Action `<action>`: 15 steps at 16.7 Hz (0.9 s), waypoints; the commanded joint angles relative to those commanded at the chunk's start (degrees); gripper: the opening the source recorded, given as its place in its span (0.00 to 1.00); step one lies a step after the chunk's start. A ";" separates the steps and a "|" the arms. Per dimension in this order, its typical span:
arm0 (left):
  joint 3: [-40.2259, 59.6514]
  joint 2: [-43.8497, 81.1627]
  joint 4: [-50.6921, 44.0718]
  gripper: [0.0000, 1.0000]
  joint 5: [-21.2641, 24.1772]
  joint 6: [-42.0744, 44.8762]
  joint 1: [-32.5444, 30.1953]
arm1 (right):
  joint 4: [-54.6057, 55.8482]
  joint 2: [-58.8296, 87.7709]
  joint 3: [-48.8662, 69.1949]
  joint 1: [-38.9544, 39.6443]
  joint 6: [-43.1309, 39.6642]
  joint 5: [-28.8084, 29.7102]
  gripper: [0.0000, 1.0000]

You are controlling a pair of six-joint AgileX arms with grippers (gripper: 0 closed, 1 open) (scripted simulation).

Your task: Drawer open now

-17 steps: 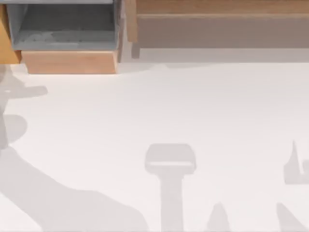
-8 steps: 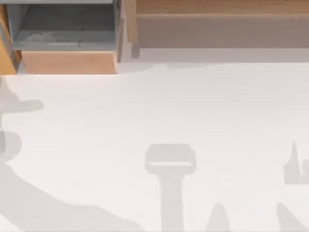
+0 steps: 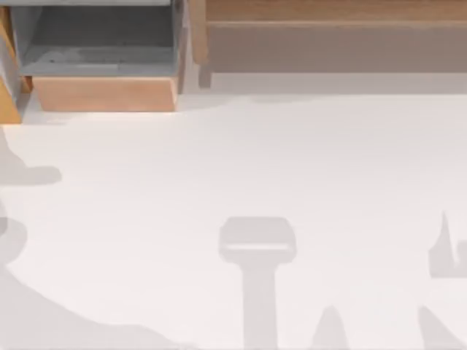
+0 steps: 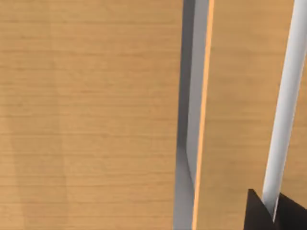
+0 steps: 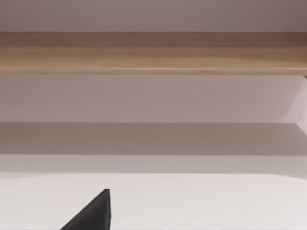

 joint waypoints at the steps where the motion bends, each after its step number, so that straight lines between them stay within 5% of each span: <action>1: -0.19 -0.10 0.14 0.00 0.18 -0.02 0.10 | 0.00 0.00 0.00 0.00 0.00 0.00 1.00; 15: -13.89 -5.99 7.81 0.00 5.34 0.40 5.16 | 0.00 0.00 0.00 0.00 0.00 0.00 1.00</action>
